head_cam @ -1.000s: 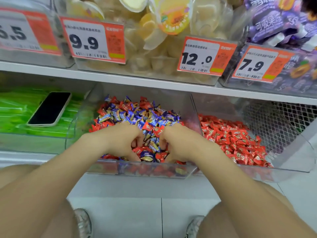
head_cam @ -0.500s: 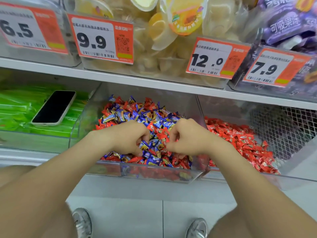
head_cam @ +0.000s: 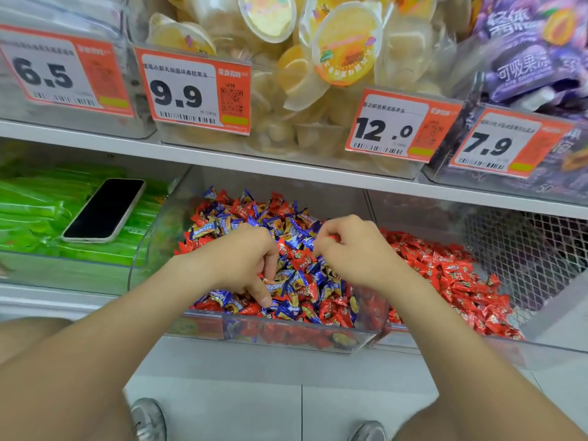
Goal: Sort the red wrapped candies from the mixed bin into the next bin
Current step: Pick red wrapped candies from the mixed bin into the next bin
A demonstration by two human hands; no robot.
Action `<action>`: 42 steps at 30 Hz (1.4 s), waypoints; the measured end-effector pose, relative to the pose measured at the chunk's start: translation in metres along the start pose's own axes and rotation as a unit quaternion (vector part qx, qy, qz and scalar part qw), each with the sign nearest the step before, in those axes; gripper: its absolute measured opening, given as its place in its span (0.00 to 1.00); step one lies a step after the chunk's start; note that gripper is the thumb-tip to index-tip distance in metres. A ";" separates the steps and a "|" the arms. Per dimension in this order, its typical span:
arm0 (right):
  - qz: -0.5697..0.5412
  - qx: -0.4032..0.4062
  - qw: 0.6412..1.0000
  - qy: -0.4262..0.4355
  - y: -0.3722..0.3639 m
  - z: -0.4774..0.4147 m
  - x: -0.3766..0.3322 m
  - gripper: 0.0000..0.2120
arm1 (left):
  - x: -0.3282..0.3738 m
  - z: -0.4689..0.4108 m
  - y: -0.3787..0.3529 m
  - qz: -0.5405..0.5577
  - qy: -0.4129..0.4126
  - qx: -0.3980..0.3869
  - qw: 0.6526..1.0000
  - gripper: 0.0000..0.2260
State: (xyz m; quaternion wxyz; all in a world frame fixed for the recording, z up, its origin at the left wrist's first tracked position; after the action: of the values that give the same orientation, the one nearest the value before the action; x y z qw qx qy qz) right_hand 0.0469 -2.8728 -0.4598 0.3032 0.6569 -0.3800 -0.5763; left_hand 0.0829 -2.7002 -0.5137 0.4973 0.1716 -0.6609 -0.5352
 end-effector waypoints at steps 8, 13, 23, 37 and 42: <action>0.071 -0.031 0.996 0.051 -0.028 -0.010 0.003 0.15 | 0.001 -0.004 0.022 0.086 0.018 0.083 0.993 0.19; 0.204 -0.083 0.974 0.053 -0.050 -0.008 0.011 0.24 | -0.008 -0.023 0.015 0.073 0.012 0.126 0.989 0.14; 0.127 -0.069 0.989 0.005 -0.058 -0.017 0.015 0.15 | -0.012 -0.043 -0.005 -0.049 -0.045 0.135 0.989 0.11; -0.191 0.038 0.975 -0.105 -0.023 -0.011 -0.003 0.07 | -0.007 -0.038 0.001 -0.032 0.004 0.161 0.986 0.04; -0.356 -0.080 0.912 -0.190 -0.054 -0.016 -0.011 0.10 | -0.029 -0.039 0.049 -0.020 0.104 0.247 0.963 0.17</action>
State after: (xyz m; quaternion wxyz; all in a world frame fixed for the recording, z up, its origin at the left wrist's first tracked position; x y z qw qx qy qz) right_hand 0.0703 -2.8354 -0.4964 0.0516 0.6006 -0.1245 -0.7881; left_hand 0.1434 -2.6812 -0.4870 0.4947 0.3567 -0.7135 -0.3448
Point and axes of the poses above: each hand's wrist, its own z-axis away from the middle knuckle, its own y-axis out of the back of the hand, x = y × z, the point moved 7 cm from there along -z, towards the middle knuckle, and after that the axes turned 9 degrees about x, right-handed, at the moved point
